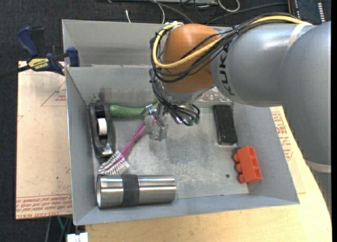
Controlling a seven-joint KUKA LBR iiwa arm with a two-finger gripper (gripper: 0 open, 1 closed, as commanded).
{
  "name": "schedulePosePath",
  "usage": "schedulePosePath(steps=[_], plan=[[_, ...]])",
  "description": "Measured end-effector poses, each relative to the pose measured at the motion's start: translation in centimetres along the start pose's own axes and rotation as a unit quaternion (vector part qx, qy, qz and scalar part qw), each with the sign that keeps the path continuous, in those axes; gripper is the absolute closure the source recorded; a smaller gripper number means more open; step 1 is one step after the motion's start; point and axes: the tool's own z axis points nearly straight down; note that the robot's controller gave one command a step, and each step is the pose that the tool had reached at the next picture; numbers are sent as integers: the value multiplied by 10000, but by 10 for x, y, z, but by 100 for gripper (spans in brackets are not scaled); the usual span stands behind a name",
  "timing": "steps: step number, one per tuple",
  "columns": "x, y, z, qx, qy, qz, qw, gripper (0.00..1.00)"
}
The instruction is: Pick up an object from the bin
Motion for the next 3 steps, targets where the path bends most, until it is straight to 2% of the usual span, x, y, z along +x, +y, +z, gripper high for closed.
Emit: schedulePosePath(steps=[1, 2, 3], plan=[[41, -6, -16, 3, -13, 1556, 9878, 100], [-6, 13, 54, -6, -18, 4, 10000, 100], [37, 17, 26, 13, -48, 1204, 9927, 0]])
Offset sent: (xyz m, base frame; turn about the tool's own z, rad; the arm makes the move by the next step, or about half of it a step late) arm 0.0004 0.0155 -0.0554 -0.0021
